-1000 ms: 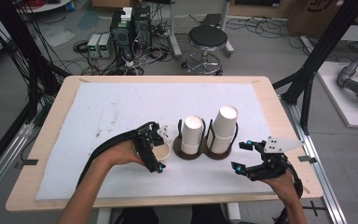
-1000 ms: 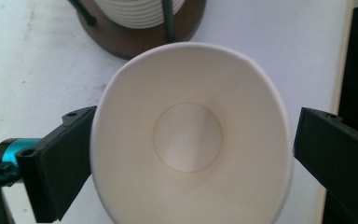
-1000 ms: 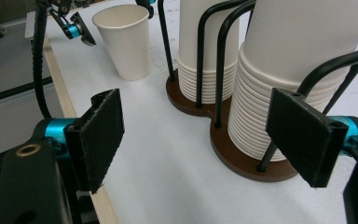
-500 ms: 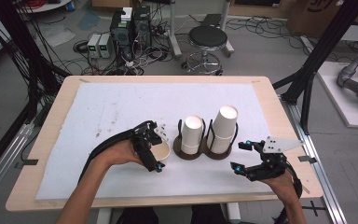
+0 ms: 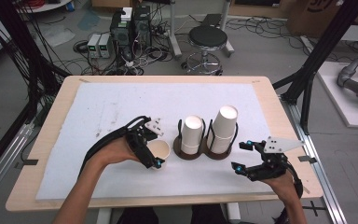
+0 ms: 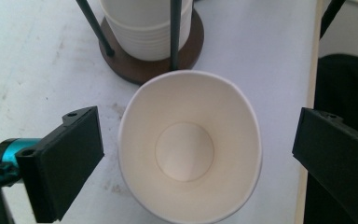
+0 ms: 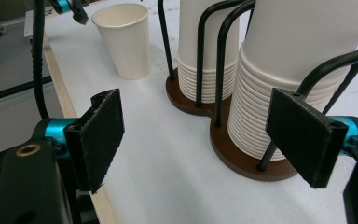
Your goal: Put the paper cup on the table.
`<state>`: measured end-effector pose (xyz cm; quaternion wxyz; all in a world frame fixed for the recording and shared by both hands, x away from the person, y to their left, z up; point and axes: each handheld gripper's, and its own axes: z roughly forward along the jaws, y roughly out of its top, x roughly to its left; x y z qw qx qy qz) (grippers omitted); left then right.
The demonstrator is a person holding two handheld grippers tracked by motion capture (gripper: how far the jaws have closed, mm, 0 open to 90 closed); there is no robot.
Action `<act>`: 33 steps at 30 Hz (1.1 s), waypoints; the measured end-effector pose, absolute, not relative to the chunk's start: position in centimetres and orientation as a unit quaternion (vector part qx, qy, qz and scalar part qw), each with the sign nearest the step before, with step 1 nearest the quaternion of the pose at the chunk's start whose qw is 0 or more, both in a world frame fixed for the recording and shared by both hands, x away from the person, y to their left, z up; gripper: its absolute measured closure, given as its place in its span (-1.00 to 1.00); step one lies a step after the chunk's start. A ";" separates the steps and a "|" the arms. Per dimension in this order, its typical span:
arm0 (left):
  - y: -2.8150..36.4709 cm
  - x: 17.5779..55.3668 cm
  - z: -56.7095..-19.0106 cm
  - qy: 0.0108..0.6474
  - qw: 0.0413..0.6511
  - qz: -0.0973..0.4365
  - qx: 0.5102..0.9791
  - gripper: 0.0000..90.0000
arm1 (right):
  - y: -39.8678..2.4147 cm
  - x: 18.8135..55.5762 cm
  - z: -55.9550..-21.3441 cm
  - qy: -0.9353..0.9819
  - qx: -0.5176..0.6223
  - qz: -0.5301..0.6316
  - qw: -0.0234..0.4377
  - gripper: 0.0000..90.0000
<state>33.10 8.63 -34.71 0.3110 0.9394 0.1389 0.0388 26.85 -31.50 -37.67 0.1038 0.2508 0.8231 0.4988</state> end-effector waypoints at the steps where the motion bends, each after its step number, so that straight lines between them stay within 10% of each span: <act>1: 8.7 33.0 -34.6 0.141 0.318 0.040 0.937 -0.96 | -31.5 26.9 -37.7 0.823 0.251 0.499 0.104 -0.56; 33: 18.9 27.4 -36.6 0.297 0.453 0.167 0.824 -0.96 | -32.4 26.8 -37.9 0.813 0.277 0.499 0.114 -0.56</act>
